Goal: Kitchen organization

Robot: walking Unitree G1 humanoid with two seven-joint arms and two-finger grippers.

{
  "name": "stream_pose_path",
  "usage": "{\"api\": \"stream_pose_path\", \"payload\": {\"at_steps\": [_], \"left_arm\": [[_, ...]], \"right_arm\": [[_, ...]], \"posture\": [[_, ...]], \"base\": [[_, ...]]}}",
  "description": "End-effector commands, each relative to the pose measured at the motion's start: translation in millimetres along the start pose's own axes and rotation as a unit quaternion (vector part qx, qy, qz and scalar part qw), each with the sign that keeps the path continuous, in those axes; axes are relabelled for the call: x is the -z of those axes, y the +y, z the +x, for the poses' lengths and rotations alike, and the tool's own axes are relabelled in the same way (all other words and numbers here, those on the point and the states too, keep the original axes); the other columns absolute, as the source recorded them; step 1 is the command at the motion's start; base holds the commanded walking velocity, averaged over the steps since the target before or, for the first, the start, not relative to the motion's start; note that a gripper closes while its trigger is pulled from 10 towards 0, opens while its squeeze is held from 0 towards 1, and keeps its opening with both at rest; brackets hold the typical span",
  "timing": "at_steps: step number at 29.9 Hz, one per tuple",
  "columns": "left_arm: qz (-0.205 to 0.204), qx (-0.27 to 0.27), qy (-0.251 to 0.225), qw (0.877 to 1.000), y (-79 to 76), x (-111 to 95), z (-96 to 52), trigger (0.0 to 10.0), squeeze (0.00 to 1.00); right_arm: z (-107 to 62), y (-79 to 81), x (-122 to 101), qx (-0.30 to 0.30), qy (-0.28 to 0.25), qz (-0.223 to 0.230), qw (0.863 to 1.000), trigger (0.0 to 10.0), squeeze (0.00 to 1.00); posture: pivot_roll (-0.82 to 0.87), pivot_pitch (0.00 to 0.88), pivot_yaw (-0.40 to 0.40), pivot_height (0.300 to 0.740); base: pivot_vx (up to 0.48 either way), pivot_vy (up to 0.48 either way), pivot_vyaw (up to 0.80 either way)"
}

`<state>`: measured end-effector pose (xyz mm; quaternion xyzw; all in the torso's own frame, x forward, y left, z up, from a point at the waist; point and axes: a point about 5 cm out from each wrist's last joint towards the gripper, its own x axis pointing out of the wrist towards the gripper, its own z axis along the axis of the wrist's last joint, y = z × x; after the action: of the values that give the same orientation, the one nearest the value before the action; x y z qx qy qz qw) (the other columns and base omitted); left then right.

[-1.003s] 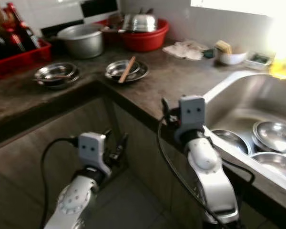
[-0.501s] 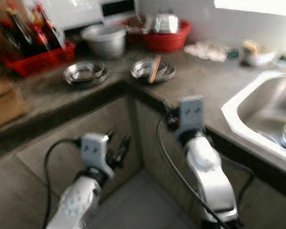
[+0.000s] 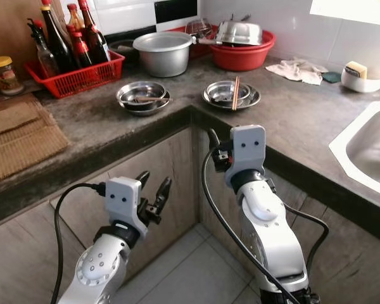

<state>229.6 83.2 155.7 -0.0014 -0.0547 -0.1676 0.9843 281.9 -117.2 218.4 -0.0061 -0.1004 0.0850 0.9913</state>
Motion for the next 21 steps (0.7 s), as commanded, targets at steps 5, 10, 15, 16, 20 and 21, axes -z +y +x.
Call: {"api": "stream_pose_path", "payload": {"at_steps": [5,10,15,16,20,21], "left_arm": [[0.002,0.000,-0.001,1.000,0.9,-0.4,-1.1,10.0,0.00],[0.002,0.001,-0.001,1.000,0.7,-0.2,-1.0,10.0,0.00],[0.000,-0.001,0.000,1.000,0.6,0.3,-1.4,10.0,0.00],[-0.001,-0.003,0.001,1.000,0.8,0.5,-1.3,10.0,0.00],[0.001,-0.008,0.001,1.000,2.7,1.0,-1.2,10.0,0.00],[0.000,-0.008,0.003,1.000,2.8,1.4,-1.3,10.0,0.00]], "right_arm": [[1.6,1.5,-1.4,0.000,-0.001,0.001,1.000,10.0,0.00],[2.3,1.4,-2.1,0.000,-0.003,0.001,1.000,10.0,0.00],[2.3,1.4,-2.8,0.003,-0.004,0.001,1.000,10.0,0.00],[2.4,1.4,-2.9,0.003,-0.004,0.001,1.000,10.0,0.00],[3.0,0.6,-3.7,0.007,-0.005,0.001,1.000,10.0,0.00],[3.8,0.0,-4.4,0.011,-0.008,0.001,1.000,10.0,0.00]], "posture": [[0.10,0.065,-0.005,0.740],[0.10,0.069,-0.006,0.740],[0.09,0.076,-0.003,0.740],[0.09,0.076,-0.003,0.740],[0.09,0.082,-0.002,0.740],[0.10,0.082,-0.002,0.740]], "base": [[0.359,0.000,0.00],[0.360,0.000,0.00],[0.343,0.000,0.00],[0.289,0.000,0.00],[0.072,0.000,0.00],[0.000,0.000,0.00]]}}
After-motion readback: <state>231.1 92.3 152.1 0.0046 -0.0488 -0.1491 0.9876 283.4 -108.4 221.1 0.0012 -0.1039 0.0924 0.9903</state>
